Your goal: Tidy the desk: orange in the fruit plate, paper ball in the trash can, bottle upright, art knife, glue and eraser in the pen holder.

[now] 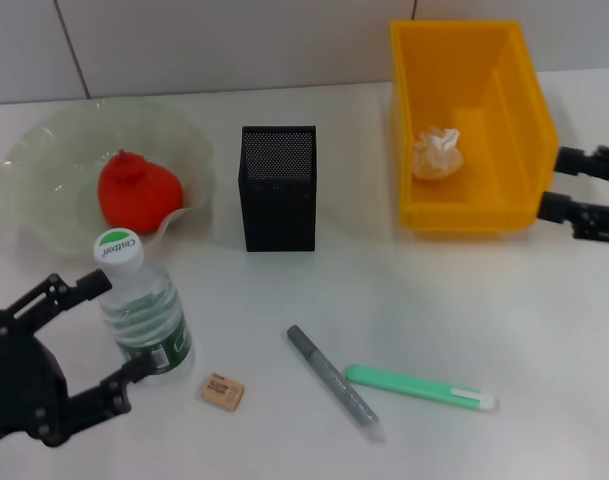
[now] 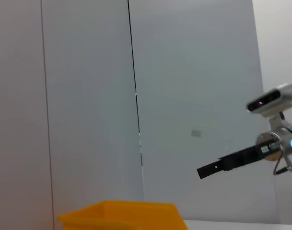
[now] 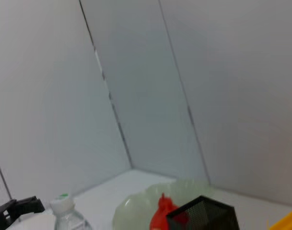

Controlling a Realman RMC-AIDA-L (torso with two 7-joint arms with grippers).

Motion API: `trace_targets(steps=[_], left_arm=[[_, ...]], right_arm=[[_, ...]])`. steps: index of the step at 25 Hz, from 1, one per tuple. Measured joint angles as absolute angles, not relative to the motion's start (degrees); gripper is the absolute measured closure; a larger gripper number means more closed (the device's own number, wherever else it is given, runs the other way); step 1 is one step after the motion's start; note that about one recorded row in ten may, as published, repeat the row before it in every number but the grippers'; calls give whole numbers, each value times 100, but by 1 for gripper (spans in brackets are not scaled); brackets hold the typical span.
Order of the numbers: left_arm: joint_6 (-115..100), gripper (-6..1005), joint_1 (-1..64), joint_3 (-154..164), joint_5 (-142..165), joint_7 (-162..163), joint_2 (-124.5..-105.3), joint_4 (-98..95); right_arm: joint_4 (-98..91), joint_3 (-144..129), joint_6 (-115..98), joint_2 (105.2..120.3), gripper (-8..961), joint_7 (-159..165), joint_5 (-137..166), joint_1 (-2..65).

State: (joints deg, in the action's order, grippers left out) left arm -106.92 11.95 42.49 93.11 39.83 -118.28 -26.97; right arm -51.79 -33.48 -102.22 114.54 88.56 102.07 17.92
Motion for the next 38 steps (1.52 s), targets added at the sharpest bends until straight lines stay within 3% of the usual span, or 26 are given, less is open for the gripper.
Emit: trace_targets(steps=[3,5,9,12,20,26,31,34,35,38], left_arm=[[-10704,150,1151,4253,9318,3885,-11831,-2624],[-10697,152,1119,4259,9374,3891,-11835,-2587],[-10697,157,1106,4261,9412,3902,-11835,-2565],[-10706,158,1098,4312,9443,3917,-11837,-2540],[-10577,157,1208,4649,9449,4030,-11848,-2468],[-10374,157,1276,4826,9449,4320,-11834,-2463],[-10176,158,1280,4904,9472,4365,-11843,-2467],[-10146,158,1283,4943,9487,4376,-11847,-2465],[-10102,158,1290,5016,9497,4552,-11847,-2462],[-10091,158,1281,5059,9500,4628,-11842,-2461]], right_arm=[[-5551,-3360,-10265,11519,108,9319,10571,2029],[-6308,-3496,-10361,11643,110,10119,11221,2359],[-7033,-3871,-10428,11688,112,10741,11650,2536],[-7580,-4314,-10557,11666,112,11444,11958,2719],[-8047,-5005,-11619,11375,113,12752,13328,3820],[-8042,-5594,-11959,11341,112,12920,13926,4377],[-8264,-6317,-11841,11508,112,12876,14185,4486],[-8337,-6654,-11750,11726,112,12707,14257,4450],[-8345,-6922,-11702,11864,112,12693,14408,4446],[-8294,-7294,-11558,11917,112,12894,14506,4433]])
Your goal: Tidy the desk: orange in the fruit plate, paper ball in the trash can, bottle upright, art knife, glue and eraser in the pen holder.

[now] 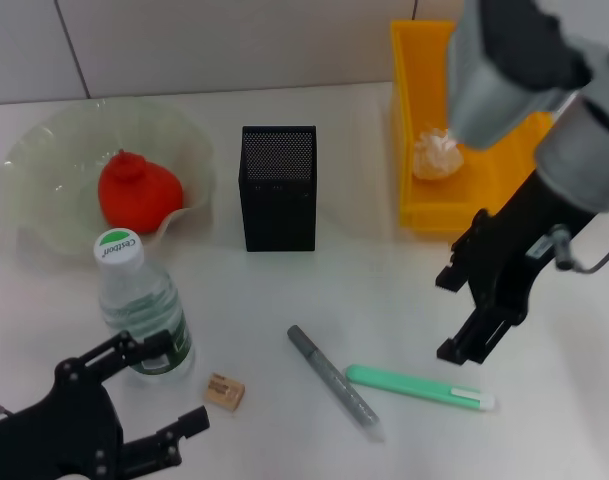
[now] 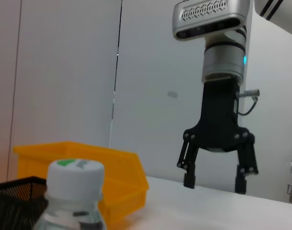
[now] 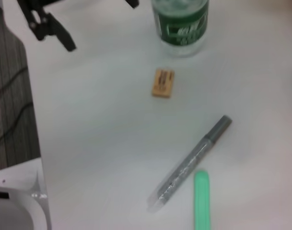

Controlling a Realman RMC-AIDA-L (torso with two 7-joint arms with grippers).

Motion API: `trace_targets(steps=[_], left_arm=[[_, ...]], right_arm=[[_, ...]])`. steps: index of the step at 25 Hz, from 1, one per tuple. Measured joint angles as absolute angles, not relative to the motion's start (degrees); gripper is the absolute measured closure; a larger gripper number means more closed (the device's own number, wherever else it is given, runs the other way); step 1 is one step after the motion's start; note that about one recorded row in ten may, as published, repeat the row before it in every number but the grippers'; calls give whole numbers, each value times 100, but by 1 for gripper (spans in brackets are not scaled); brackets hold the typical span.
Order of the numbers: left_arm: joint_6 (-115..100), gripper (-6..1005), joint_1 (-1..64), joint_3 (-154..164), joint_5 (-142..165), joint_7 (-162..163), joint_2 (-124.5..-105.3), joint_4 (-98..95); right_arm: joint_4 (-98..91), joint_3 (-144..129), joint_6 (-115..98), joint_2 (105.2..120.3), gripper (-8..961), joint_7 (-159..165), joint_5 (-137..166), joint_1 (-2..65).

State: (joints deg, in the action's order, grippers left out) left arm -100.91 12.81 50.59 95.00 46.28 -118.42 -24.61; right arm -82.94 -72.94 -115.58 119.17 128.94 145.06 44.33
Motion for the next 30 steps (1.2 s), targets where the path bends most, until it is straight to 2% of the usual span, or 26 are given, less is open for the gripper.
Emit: trace_targets(steps=[30], left_arm=[[-9735,157,1309,5565,9898,4885,-11806,-2645]], right_arm=[[-7307,-9132,-10211,11950,113,14084,14625,4322]])
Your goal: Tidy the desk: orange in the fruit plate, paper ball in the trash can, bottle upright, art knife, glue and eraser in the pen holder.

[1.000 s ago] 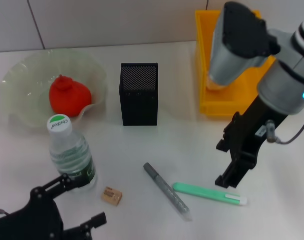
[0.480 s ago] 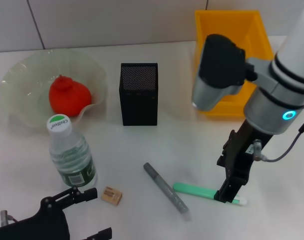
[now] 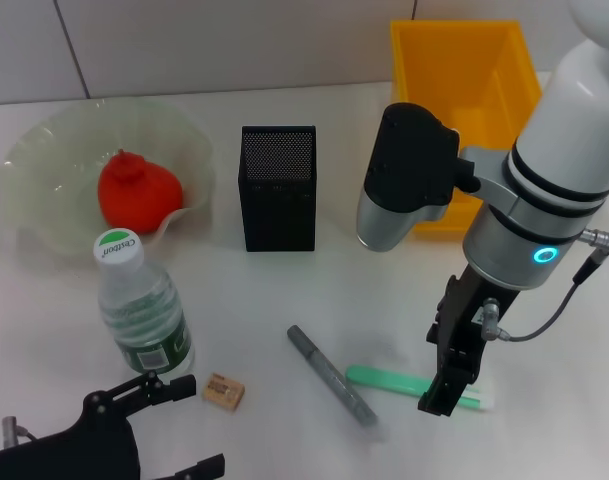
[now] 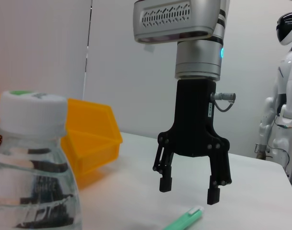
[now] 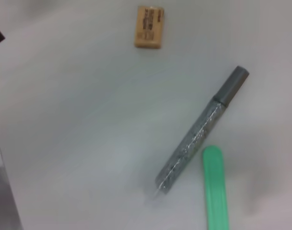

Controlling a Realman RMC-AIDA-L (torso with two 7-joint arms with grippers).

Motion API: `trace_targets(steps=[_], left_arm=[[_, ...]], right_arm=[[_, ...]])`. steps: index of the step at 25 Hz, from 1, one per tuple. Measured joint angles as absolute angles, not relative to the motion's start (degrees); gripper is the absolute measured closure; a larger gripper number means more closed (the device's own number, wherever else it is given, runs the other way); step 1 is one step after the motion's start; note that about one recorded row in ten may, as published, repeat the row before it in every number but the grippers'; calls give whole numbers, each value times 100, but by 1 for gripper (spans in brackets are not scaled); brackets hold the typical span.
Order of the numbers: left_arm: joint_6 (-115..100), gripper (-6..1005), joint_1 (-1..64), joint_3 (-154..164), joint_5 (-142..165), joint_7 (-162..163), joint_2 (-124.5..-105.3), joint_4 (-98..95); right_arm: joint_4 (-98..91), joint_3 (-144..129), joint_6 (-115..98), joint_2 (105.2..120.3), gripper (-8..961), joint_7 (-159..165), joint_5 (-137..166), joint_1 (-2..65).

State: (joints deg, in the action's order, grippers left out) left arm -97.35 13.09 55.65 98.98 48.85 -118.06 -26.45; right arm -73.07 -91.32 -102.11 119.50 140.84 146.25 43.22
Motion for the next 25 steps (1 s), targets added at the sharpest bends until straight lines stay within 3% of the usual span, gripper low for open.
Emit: trace_targets(steps=[25], left_arm=[[-9739,157,1395,5581,9896,4962,-11830,-2654]], right_arm=[[-7034,-9136,-10170,11927,112,14234,14735,4469]])
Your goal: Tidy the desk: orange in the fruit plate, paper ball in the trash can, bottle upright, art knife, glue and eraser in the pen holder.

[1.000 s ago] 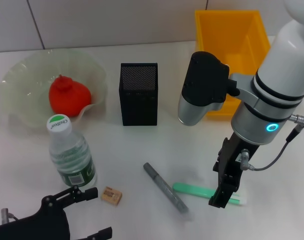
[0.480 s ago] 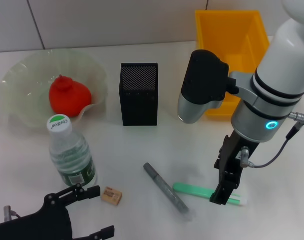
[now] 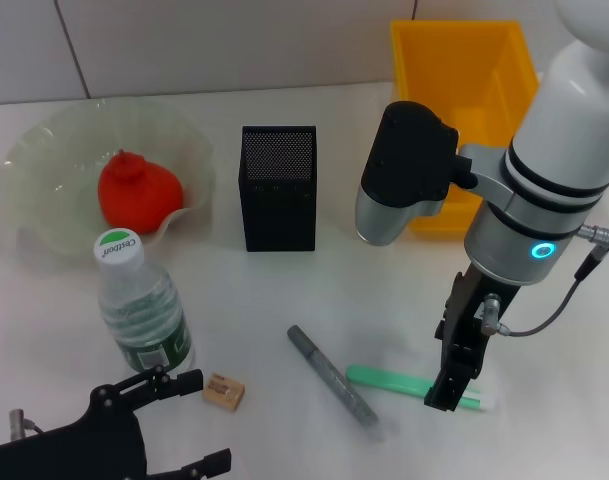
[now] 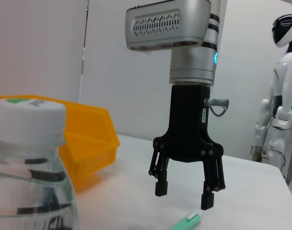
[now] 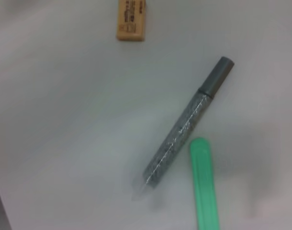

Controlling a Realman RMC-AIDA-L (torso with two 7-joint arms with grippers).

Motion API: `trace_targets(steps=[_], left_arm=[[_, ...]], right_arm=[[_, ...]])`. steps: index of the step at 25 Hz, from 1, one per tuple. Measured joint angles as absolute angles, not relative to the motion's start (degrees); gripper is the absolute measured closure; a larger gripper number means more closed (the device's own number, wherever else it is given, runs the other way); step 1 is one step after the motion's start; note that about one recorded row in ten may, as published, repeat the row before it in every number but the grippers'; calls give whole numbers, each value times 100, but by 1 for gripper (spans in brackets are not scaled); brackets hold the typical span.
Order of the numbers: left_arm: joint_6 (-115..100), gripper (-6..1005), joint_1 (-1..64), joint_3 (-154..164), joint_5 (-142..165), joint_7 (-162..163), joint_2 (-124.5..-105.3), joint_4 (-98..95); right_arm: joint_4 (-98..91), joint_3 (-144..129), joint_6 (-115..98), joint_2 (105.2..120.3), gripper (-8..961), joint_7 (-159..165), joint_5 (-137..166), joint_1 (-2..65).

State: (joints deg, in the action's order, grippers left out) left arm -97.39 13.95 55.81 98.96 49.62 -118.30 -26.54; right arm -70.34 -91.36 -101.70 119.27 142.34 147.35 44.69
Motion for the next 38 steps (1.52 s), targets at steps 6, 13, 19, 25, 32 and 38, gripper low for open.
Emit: trace_targets(steps=[6,13,19,25,32,38], left_arm=[[-9739,157,1414,5581,9896,4966,-11830,-2652],[-9647,157,1450,5592,9896,4966,-11839,-2630],[-9619,158,1452,5612,9896,4966,-11839,-2628],[-9607,158,1459,5643,9896,4966,-11839,-2643],[-9582,158,1478,5643,9897,4966,-11847,-2636],[-9546,158,1503,5643,9897,4966,-11848,-2624]], right_arm=[[-7000,-9140,-10167,11927,112,14202,14740,4475],[-7019,-9113,-10207,11927,113,14195,14740,4512],[-7051,-9047,-10232,11915,113,14213,14740,4525],[-7068,-8947,-10270,11910,113,14212,14783,4546],[-7075,-8964,-10269,11909,113,14163,14935,4587],[-7071,-8992,-10262,11913,113,14130,14943,4596]])
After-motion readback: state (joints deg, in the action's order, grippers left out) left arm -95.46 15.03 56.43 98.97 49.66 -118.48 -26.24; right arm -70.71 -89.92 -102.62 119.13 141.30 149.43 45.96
